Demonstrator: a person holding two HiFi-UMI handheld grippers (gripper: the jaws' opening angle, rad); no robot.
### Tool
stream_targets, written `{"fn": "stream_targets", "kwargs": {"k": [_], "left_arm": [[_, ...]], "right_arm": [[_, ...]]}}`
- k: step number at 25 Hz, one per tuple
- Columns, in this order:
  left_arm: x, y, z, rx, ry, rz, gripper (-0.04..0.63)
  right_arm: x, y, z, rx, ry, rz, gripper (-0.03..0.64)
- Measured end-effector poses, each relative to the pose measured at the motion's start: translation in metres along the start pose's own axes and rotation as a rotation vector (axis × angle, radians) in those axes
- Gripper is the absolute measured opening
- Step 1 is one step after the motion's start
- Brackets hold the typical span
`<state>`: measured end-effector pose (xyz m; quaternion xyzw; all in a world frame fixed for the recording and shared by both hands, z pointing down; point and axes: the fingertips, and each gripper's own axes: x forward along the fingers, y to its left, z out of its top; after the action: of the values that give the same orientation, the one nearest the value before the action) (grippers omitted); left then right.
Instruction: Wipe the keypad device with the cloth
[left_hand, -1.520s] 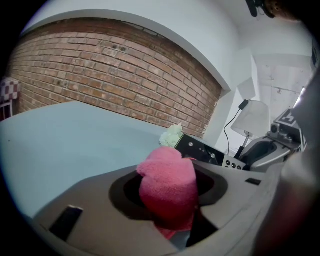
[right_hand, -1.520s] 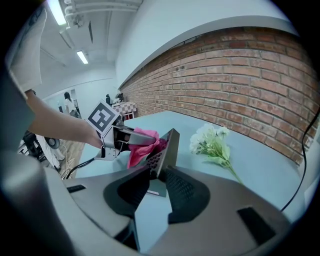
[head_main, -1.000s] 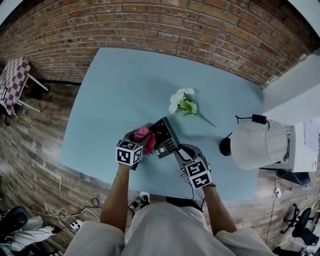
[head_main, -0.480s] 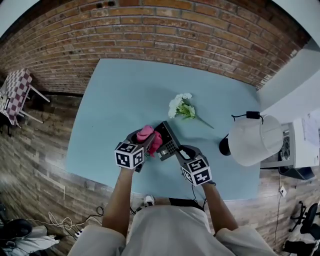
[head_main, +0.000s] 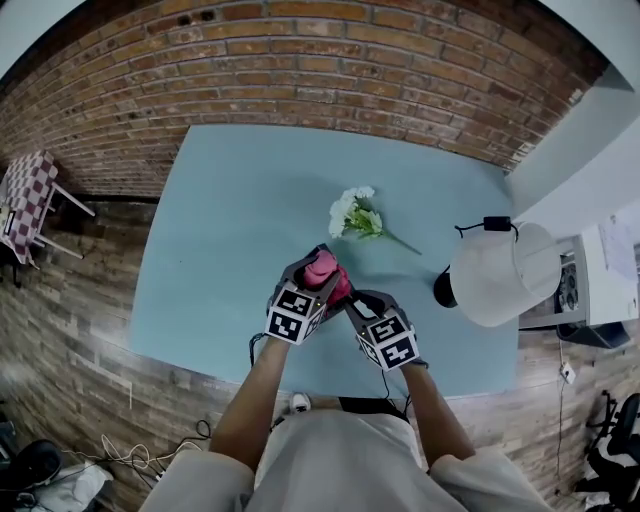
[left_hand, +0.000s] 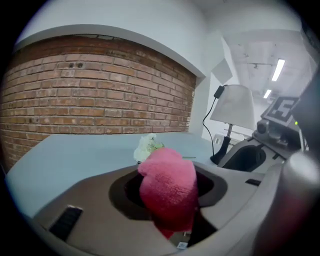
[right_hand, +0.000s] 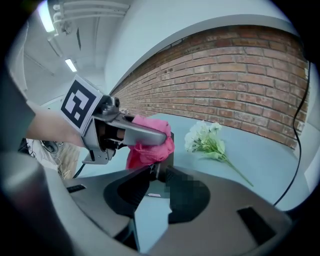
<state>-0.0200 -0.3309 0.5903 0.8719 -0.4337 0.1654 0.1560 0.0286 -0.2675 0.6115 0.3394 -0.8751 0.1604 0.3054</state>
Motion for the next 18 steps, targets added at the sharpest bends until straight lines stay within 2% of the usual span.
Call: {"fn": "stream_targets", "kwargs": {"k": [7,12,18], "left_arm": [[0.005,-0.002,-0.007,-0.038,-0.045,-0.031,0.229],[0.000,0.000,-0.009,-0.112,-0.100,-0.021,0.229],[-0.001,0.002,-0.015,-0.132,-0.124,-0.066,0.229]], "right_arm": [[0.000,-0.002,-0.002,-0.027,0.009,0.012,0.127],[0.000,-0.001,-0.001,-0.022,0.010,0.020,0.129],[-0.001,-0.002,-0.001,-0.028,0.007,0.013,0.130]]}}
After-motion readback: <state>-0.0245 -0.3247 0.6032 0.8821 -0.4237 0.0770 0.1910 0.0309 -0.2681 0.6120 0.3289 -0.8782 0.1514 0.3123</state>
